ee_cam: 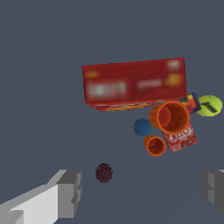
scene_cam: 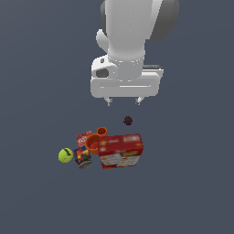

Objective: Pick up a designated object from a clutter of objects.

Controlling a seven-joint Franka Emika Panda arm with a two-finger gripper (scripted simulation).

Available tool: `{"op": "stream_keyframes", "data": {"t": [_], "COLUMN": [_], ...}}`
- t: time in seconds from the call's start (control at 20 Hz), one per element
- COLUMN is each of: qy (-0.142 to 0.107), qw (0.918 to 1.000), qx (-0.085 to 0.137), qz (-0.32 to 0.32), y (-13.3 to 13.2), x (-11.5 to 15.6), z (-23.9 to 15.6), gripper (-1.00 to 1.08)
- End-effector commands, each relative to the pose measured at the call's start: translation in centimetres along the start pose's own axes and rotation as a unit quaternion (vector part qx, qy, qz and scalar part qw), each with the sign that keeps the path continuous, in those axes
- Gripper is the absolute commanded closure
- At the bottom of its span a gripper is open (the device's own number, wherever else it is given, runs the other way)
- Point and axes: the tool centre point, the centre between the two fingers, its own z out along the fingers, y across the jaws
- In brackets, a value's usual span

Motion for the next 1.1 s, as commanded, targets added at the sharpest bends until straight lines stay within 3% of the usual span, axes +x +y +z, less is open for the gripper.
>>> {"op": "stream_keyframes", "data": {"t": [0.0, 0.45, 1.05], "qy": [0.000, -0.003, -0.003], "qw": [1.0000, 0.9999, 0.9994], "qx": [0.000, 0.014, 0.008], "qz": [0.000, -0.001, -0.035], "y": [0.0, -2.2, -2.3], "x": [0.0, 0.5, -0.2], "z": [0.0, 0.6, 3.3], "gripper": [-0.92, -0.92, -0.92]}}
